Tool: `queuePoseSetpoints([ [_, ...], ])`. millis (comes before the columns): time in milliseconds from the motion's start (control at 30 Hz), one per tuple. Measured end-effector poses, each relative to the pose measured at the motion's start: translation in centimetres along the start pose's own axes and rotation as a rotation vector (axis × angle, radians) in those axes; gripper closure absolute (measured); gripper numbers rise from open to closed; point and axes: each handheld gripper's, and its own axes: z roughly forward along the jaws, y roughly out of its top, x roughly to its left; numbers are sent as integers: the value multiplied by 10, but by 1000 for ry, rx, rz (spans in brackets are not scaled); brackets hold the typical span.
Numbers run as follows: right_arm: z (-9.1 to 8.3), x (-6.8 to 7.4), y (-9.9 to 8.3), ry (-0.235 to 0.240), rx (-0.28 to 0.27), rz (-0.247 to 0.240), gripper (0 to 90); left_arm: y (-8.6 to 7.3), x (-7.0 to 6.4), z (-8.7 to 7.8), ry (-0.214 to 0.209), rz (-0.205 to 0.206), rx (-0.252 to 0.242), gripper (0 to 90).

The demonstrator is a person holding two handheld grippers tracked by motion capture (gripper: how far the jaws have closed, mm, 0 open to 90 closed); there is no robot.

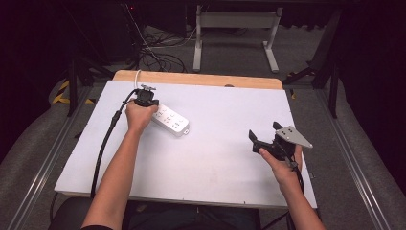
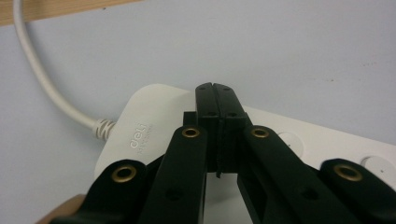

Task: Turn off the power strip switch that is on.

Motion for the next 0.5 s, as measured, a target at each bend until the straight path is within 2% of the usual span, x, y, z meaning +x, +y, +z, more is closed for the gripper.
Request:
queuePoseSetpoints([
  [333, 0, 0, 0, 2, 2, 0, 54, 0, 1, 0, -13, -7, 1, 900],
  [500, 0, 0, -1, 2, 5, 5, 53, 3, 5, -3, -31, 7, 34, 900],
])
